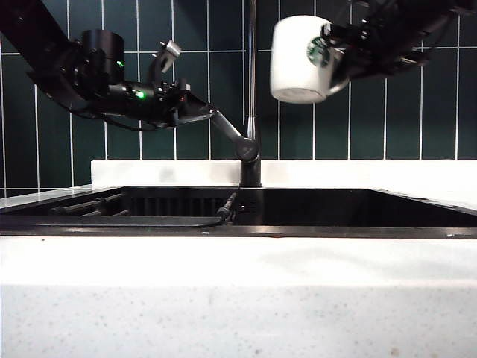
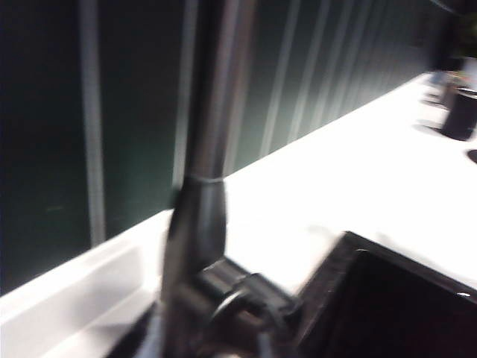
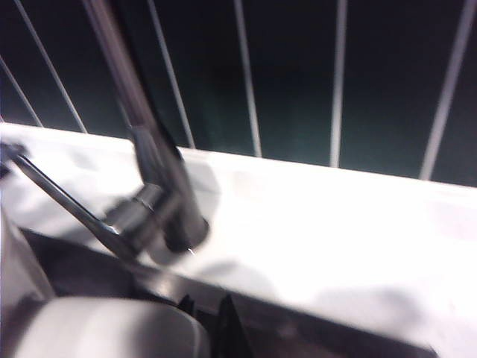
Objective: Pick up the mug next to the sink, go to the faucet to get some water, pour the water into the sink, and finally put the mug back to its place.
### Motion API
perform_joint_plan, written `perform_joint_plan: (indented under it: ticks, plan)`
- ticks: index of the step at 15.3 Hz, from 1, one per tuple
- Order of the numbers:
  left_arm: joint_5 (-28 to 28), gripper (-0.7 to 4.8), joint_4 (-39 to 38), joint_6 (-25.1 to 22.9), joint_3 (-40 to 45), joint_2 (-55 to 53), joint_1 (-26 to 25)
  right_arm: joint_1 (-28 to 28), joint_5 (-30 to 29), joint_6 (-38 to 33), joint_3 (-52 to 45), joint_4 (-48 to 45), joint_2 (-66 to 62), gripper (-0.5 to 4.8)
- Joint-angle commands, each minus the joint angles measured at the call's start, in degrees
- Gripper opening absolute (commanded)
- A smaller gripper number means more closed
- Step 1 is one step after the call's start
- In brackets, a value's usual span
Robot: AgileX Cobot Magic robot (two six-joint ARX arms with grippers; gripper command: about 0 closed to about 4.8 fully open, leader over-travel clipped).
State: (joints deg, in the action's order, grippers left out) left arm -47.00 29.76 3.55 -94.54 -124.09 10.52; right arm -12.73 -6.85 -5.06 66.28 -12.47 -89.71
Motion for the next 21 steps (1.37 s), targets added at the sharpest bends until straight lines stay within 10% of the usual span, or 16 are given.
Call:
perform_joint_plan:
  ticks: [1,15,21]
  plan:
    - [-0.9,1.62,0.66,0.15,-1.81,-0.48,0.9,-1.75,-2.49,-1.38,2.86,-2.73,-0.24,-0.01]
    - [-13.42,1.61,-3.15,2.91,-1.77,-0.48,2.58,-5.22,-10.21,-0.83,6.14,-3.28,-5.38,-0.01]
    - [-5.84,1.61,-3.15,1.62,-1.77,-0.5,2.93,-5.22,-10.03,-0.44,6.14,-4.46,-5.46,-0.01]
